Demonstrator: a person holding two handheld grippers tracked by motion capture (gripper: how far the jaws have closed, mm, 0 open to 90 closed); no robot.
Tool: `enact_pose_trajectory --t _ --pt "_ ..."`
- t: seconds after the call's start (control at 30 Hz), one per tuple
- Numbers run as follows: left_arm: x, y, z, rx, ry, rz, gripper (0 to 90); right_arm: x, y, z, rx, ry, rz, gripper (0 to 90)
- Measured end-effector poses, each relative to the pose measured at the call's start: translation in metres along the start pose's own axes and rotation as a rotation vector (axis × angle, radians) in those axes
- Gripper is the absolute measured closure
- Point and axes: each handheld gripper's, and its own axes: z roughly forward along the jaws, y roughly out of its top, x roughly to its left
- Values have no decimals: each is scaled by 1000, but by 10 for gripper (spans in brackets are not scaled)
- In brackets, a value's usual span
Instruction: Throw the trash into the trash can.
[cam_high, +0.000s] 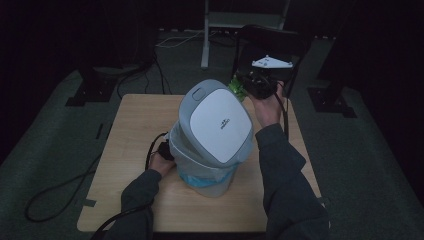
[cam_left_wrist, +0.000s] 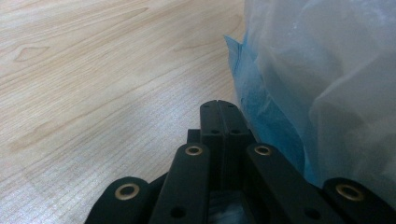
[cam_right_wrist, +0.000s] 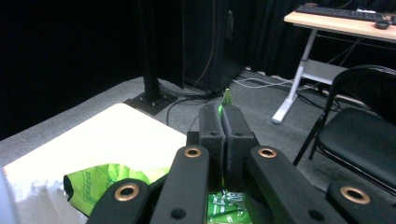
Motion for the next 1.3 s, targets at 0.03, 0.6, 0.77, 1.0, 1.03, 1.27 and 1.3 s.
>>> enact_pose_trajectory --t 0.03,0.6,0.77,1.0,1.03,1.27,1.3 --pt "0 0 0 0 0 0 900 0 0 0 0 0 0 883" --pt "0 0 0 0 1 0 900 12 16 -1 -33 93 -1 884" --pt "0 0 0 -1 1 0 900 15 23 -1 -38 96 -13 884" --pt "0 0 0 -1 1 0 900 20 34 0 -52 112 -16 884" --pt "0 0 0 -1 1 0 900 20 34 0 -52 112 -16 884" --pt "0 0 0 0 1 1 900 26 35 2 -44 159 -13 884" --pt "0 0 0 -1 1 1 900 29 33 2 -41 185 -16 884"
